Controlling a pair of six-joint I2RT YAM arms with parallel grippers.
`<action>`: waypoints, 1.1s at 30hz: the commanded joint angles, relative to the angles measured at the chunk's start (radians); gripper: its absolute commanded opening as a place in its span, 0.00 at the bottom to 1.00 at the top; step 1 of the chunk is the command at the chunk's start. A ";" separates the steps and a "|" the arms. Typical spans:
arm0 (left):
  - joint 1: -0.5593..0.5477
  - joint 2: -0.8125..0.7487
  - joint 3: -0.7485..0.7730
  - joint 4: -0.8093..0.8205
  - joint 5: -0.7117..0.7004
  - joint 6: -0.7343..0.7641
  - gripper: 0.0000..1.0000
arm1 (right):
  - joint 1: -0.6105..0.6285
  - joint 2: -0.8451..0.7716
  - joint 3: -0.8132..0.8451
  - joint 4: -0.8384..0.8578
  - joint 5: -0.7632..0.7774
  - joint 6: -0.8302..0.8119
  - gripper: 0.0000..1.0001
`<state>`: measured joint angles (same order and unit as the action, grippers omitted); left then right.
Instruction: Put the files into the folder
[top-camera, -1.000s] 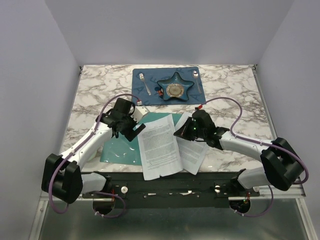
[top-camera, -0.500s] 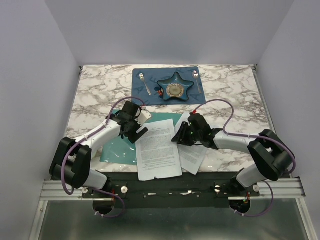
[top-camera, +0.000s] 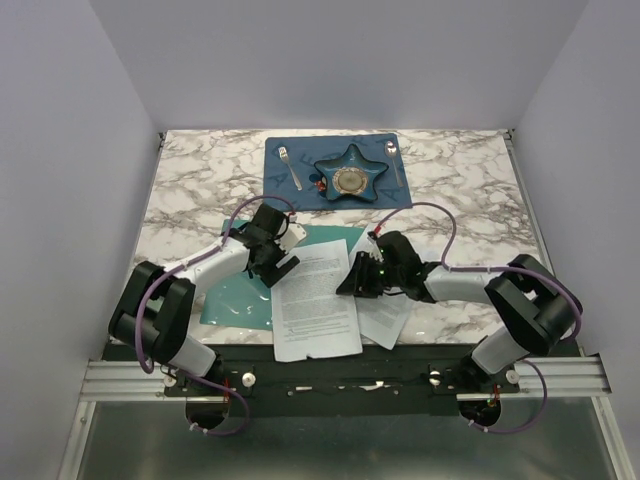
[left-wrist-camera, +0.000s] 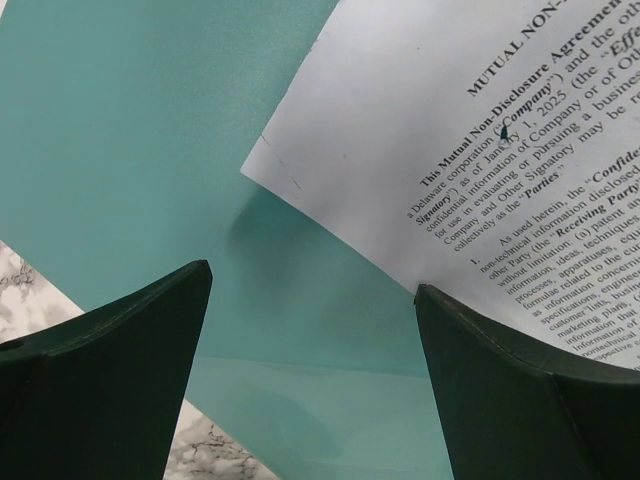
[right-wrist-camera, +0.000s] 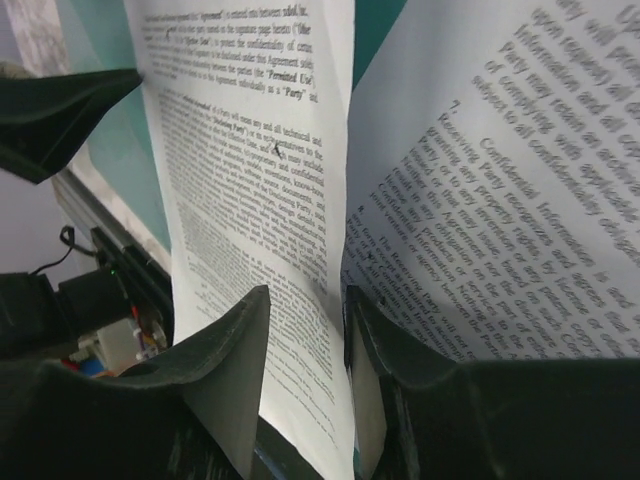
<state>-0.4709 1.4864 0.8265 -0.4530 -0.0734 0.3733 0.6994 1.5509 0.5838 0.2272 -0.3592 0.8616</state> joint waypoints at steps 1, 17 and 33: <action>-0.006 0.031 -0.013 0.048 -0.058 -0.011 0.98 | 0.005 0.041 -0.029 0.157 -0.148 -0.006 0.42; 0.058 -0.146 0.135 -0.141 0.035 -0.040 0.99 | 0.005 -0.066 0.071 0.070 -0.135 -0.131 0.01; 0.505 0.173 0.308 0.007 -0.104 0.007 0.95 | -0.001 -0.118 0.379 -0.250 0.035 -0.420 0.01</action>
<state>0.0002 1.5707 1.0733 -0.4828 -0.1020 0.4095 0.6987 1.4193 0.9089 0.0853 -0.3836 0.5285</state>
